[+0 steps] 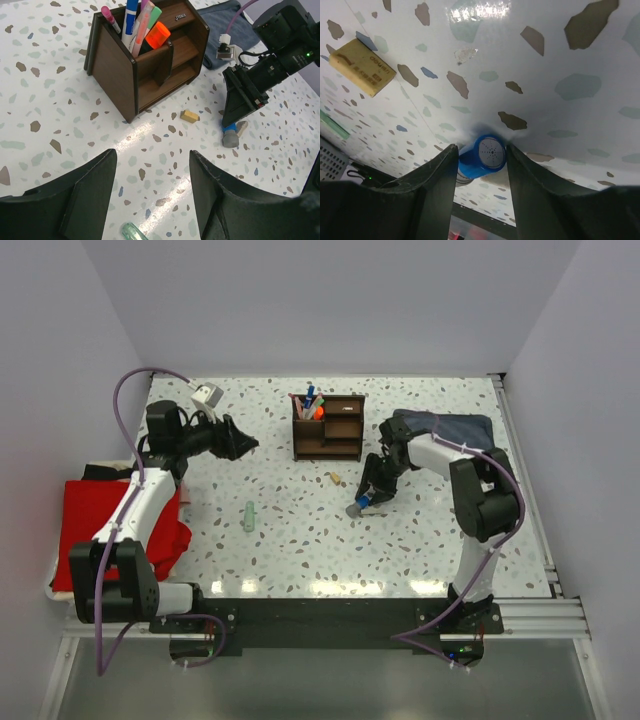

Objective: Sort the stationery into containers
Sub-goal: Pick up the stationery from the center of the board, then place the stationery in the storage box.

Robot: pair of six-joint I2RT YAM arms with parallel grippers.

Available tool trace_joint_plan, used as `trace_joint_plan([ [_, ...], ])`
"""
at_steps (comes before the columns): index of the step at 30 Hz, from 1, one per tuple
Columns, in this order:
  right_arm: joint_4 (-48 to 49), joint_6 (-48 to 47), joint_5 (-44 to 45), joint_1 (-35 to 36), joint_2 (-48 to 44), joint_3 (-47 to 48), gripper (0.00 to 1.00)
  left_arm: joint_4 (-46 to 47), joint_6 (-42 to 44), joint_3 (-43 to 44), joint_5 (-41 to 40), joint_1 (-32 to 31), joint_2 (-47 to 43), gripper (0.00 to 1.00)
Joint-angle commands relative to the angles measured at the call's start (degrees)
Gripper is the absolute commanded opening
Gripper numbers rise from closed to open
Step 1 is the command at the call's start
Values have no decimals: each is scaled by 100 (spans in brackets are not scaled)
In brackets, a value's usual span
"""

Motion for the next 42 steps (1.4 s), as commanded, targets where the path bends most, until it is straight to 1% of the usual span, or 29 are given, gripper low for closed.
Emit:
trace_joint_plan([
  [1, 48, 109, 133, 158, 217, 350, 48, 136, 44, 12, 15, 50, 37, 65],
  [3, 74, 109, 72, 203, 314, 394, 46, 145, 44, 38, 15, 50, 63, 65],
  [6, 48, 56, 63, 212, 305, 465, 41, 119, 53, 56, -2, 50, 81, 65],
  [8, 4, -5, 72, 203, 262, 483, 40, 119, 53, 56, -11, 50, 98, 65],
  [12, -23, -224, 63, 212, 77, 465, 31, 153, 18, 56, -2, 50, 160, 65],
  [13, -31, -312, 80, 220, 51, 500, 19, 145, 0, 64, 6, 50, 195, 65],
  [14, -57, -504, 133, 212, 33, 544, 13, 328, -26, 73, 15, 50, 221, 65],
  [15, -119, -602, 246, 229, 7, 588, 11, 356, -61, 91, 15, 50, 239, 65],
  [16, -154, -699, 265, 229, -54, 701, 4, 391, -79, 108, 33, 50, 274, 65],
  [17, -189, -943, 265, 229, -98, 781, 0, 400, -88, 161, 42, 50, 300, 65],
  [19, -268, -1182, 239, 264, -274, 1078, 0, 408, -114, 205, 59, 50, 353, 65],
  [22, -426, -1849, 143, 343, -493, 1632, 0, 461, -141, 293, 77, 50, 423, 65],
  [23, -375, -2156, 107, 378, -547, 1738, 0, 487, -141, 319, 77, 50, 441, 65],
  [24, -270, -2272, 124, 422, -634, 1826, 0, 505, -158, 319, 85, 50, 459, 65],
  [28, 530, -2703, 317, 528, -1135, 1687, 0, 610, -237, 363, 129, 50, 573, 65],
  [34, 2243, -3379, 923, 739, -1750, 1143, 0, 628, -273, 469, 130, 50, 635, 65],
  [35, 2758, -3615, 1037, 765, -1803, 1046, 0, 628, -273, 478, 130, 50, 643, 65],
  [36, 3059, -3722, 1369, 835, -1908, 784, 0, 637, -273, 478, 130, 42, 652, 65],
  [37, 3384, -3871, 1520, 862, -1944, 625, 0, 637, -273, 478, 130, 42, 661, 65],
  [38, 4014, -4116, 1678, 879, -1971, 484, 0, 637, -273, 469, 130, 42, 670, 65],
  [40, 4510, -4294, 1996, 932, -1953, 176, 0, 628, -281, 469, 130, 42, 687, 65],
  [41, 5017, -4408, 2031, 924, -1936, 79, 0, 628, -281, 478, 130, 42, 696, 65],
  [42, 5266, -4461, 2171, 932, -1910, -122, 0, 628, -273, 486, 130, 42, 696, 65],
])
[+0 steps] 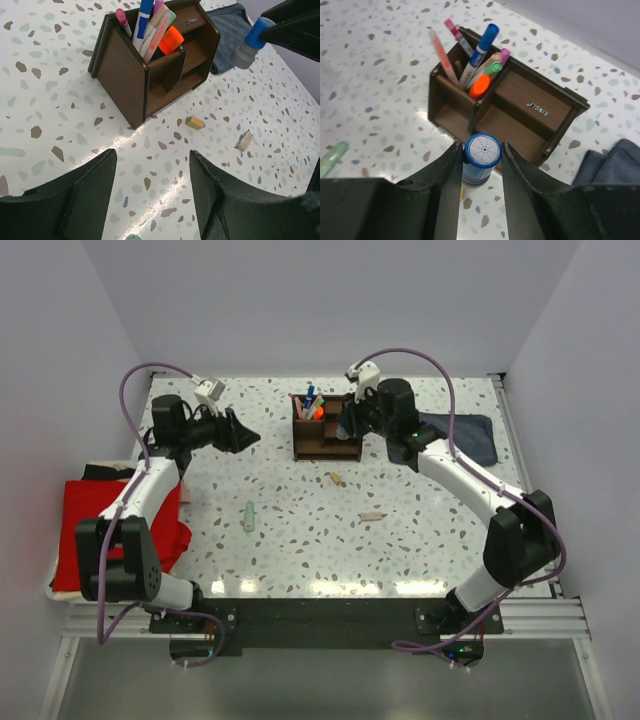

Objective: Sort the stationery into containers
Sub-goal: Place the stationery in the storage box.

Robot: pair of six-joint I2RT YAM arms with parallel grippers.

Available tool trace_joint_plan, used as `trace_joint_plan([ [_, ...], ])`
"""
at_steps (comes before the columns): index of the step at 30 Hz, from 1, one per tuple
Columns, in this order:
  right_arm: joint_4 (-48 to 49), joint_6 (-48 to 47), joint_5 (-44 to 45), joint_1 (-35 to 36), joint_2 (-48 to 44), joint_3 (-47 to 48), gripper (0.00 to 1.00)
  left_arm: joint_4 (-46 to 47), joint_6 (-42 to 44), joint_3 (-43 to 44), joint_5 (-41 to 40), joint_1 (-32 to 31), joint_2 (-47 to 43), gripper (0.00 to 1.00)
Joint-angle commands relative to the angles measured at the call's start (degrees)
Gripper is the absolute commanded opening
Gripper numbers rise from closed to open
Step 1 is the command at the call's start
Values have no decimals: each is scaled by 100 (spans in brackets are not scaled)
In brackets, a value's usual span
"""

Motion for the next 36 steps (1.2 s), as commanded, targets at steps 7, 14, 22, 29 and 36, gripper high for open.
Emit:
trace_joint_plan([
  [7, 3376, -1113, 1103, 139, 231, -977, 0, 248, -32, 229, 81, 42, 128, 65],
  [14, 3771, -1025, 1111, 148, 442, -1152, 0, 222, 12, 237, 55, 42, 216, 65],
  [22, 4150, -1139, 1121, 148, 557, -1469, 0, 432, -76, 351, 99, 42, 585, 65],
  [29, 4510, -1324, 1068, 148, 689, -1750, 0, 608, -120, 536, 116, 15, 875, 65],
  [36, 4783, -1377, 1059, 140, 943, -1803, 0, 617, -67, 466, 108, -2, 893, 65],
])
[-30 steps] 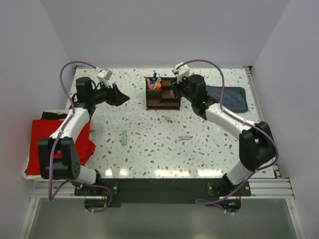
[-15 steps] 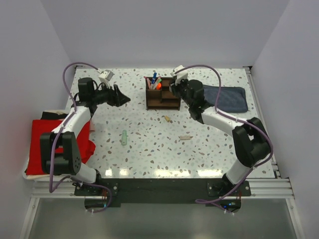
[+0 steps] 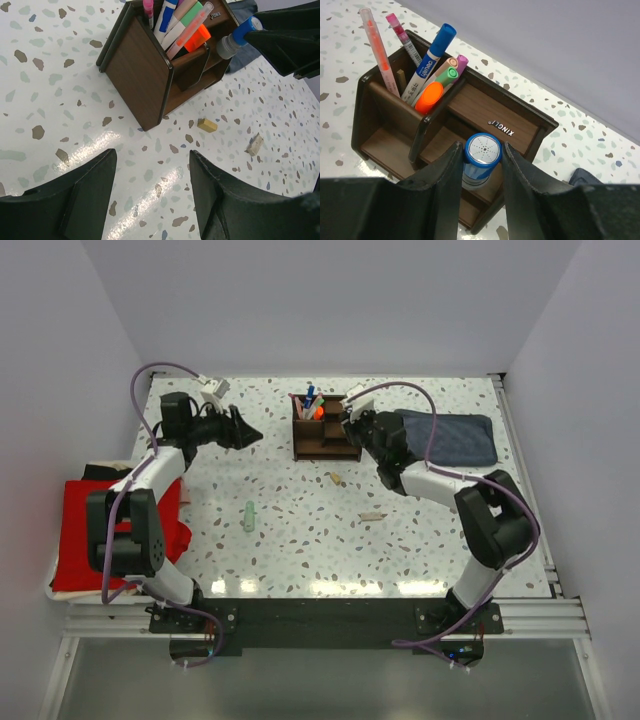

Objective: Sort the stationery into containers
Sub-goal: Place the stationery in the storage box.

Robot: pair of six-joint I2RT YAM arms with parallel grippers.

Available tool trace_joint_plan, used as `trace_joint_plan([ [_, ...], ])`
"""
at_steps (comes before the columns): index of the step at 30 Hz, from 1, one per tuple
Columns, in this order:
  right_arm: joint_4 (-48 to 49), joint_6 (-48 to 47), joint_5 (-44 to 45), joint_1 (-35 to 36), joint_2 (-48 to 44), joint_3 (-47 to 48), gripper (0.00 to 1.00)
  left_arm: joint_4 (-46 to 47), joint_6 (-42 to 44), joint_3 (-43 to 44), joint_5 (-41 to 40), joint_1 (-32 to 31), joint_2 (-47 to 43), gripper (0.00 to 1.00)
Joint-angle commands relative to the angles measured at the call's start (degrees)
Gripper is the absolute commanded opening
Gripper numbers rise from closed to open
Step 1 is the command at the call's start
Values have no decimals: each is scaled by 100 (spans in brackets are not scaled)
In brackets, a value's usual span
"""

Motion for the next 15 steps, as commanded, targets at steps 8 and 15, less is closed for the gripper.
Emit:
trace_joint_plan([
  [8, 893, -183, 80, 4, 300, -8, 0, 361, 84, -20, 70, 0, -100, 65],
  [15, 1007, -210, 97, 4, 352, -87, 0, 432, 75, -29, 79, -9, -73, 65],
])
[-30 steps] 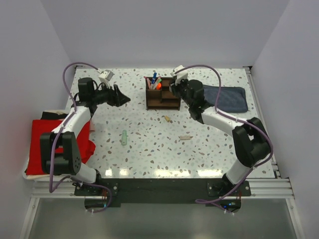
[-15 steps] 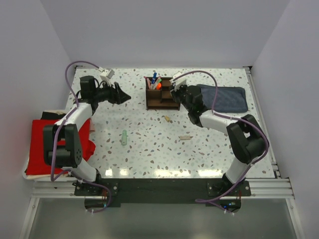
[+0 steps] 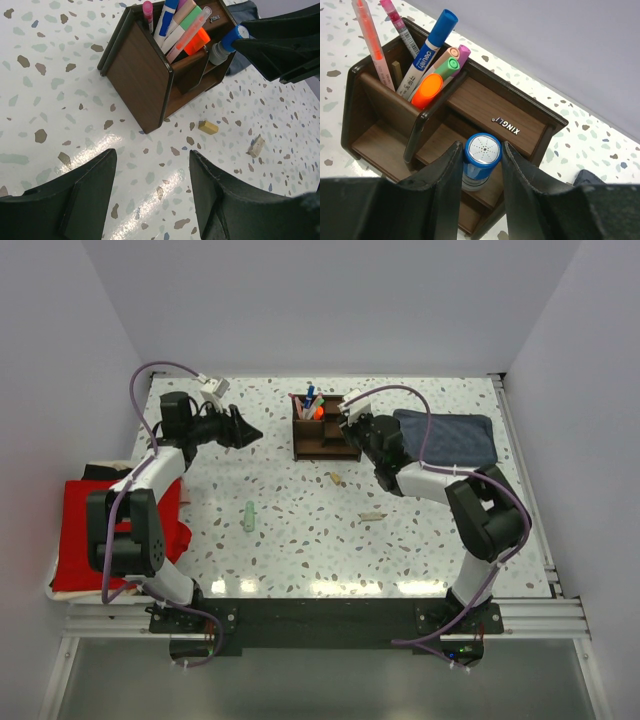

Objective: Sort the stationery into containers
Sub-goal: Place the stationery in the storage box.

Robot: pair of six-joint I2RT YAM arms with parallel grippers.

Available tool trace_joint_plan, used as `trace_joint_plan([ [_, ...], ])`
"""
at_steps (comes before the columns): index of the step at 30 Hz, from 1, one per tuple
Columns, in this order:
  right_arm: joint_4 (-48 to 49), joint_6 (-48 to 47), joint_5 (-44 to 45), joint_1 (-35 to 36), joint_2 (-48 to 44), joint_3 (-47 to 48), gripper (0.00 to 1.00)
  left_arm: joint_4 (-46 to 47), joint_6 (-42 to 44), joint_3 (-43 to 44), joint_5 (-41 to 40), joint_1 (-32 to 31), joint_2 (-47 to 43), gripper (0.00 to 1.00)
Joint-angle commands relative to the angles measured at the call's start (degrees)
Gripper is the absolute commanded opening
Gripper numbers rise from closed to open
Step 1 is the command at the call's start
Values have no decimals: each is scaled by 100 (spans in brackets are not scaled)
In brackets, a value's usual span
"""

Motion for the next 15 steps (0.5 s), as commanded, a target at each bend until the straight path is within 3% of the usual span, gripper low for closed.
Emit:
trace_joint_plan([
  [1, 618, -116, 106, 4, 16, -46, 0, 314, 71, -27, 81, -9, -73, 65],
  [15, 706, -169, 98, 13, 262, 147, 1, 331, 80, 17, 81, -18, 14, 65],
])
